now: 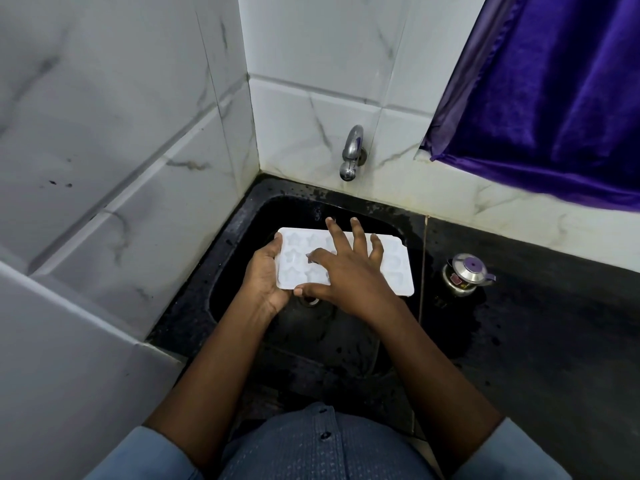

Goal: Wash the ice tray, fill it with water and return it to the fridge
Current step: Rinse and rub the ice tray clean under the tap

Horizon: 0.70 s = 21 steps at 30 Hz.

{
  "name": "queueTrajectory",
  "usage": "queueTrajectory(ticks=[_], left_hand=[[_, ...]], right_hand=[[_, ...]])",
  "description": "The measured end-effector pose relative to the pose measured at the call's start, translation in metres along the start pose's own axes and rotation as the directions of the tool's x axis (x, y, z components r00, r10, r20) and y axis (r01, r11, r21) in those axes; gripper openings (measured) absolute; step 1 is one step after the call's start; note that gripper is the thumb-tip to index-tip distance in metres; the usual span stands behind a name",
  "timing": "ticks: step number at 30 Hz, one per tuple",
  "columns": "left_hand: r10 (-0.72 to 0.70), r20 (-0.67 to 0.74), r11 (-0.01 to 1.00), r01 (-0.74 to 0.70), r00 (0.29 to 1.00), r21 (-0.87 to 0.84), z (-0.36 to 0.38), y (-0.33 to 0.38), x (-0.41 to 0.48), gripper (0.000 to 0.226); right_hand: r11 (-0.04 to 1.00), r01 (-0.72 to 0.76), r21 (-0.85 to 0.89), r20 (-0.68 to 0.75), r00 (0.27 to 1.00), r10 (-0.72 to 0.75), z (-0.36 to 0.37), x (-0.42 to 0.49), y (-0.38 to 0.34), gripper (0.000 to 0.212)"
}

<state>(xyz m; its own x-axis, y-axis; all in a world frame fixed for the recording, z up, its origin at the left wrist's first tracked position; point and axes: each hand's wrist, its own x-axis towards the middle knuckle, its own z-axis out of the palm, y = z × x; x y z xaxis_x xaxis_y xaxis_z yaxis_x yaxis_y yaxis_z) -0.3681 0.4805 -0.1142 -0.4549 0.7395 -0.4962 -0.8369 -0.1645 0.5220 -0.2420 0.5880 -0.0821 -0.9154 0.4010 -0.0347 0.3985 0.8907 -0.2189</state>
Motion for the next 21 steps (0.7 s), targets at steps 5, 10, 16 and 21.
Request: queueTrajectory(ticks=[5, 10, 16, 21], left_hand=[[-0.003, 0.017, 1.000, 0.002, 1.000, 0.011, -0.0047, -0.0023, 0.0024, 0.057], [-0.017, 0.010, 1.000, 0.017, 1.000, 0.013, -0.0068, -0.0060, 0.0042, 0.057], [-0.013, 0.010, 0.999, 0.013, 1.000, 0.034, -0.0068, -0.0057, 0.0036, 0.059], [-0.022, 0.013, 0.999, 0.021, 1.000, 0.032, -0.0004, -0.0071, 0.0006, 0.060]], right_hand=[[1.000, 0.003, 0.018, 0.020, 1.000, -0.003, -0.0021, 0.0006, -0.0011, 0.068], [1.000, 0.006, 0.010, 0.037, 0.999, -0.007, -0.0017, -0.0003, -0.0014, 0.065], [1.000, -0.002, 0.016, 0.041, 0.999, 0.002, -0.0026, -0.0023, -0.0010, 0.065], [0.999, -0.003, 0.047, 0.028, 1.000, 0.002, -0.0056, -0.0010, -0.0007, 0.063]])
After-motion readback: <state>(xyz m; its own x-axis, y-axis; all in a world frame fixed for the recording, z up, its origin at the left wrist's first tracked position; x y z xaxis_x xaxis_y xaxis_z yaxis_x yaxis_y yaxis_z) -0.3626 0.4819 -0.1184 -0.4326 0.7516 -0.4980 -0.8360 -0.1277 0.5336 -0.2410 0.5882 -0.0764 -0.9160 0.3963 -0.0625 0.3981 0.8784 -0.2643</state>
